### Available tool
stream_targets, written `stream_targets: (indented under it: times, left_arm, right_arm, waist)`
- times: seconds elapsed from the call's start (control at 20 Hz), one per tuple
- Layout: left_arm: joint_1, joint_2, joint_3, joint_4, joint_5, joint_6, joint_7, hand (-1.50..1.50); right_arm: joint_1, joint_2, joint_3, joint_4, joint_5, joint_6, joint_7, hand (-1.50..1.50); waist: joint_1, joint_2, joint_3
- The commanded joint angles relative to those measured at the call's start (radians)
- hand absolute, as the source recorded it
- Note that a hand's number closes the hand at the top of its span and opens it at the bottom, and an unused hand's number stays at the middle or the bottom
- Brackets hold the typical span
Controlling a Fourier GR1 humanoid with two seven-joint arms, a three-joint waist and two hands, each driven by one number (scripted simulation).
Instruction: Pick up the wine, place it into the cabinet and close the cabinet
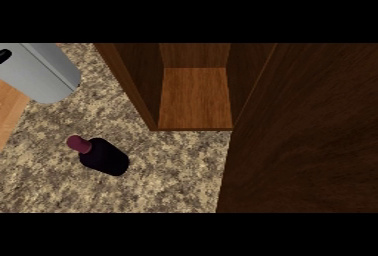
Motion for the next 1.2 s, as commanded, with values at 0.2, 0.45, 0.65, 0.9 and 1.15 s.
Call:
stream_targets:
  times: [0.2,0.45,0.65,0.9,1.15]
  left_arm:
    - [0.016,-0.046,-0.042,0.009,-0.098,-0.009,-0.028,-1.5]
    - [-0.008,-0.006,-0.004,0.087,-0.081,-0.051,-0.009,-1.5]
    - [-0.064,-0.02,-0.035,0.148,-0.122,-0.044,-0.017,-1.5]
    - [0.036,-0.079,-0.047,0.144,-0.207,-0.107,-0.084,-1.5]
    - [0.065,-0.141,-0.084,0.171,-0.295,-0.168,-0.153,-1.5]
  right_arm:
    - [-0.01,-0.027,0.089,-0.196,0.124,-0.073,0.153,-1.5]
    - [-0.052,-0.054,0.081,-0.175,0.127,-0.105,0.149,-1.5]
    - [-0.06,-0.079,0.073,-0.198,0.113,-0.129,0.182,-1.5]
    - [-0.075,-0.096,0.153,-0.161,0.183,-0.167,0.163,-1.5]
    - [-0.174,-0.112,0.092,-0.195,0.169,-0.216,0.289,-1.5]
  waist:
    - [-0.005,-0.001,0.0]
    - [-0.006,0.001,0.0]
    - [-0.013,0.002,0.0]
    - [-0.01,0.0,-0.001]
    - [-0.008,0.0,-0.002]
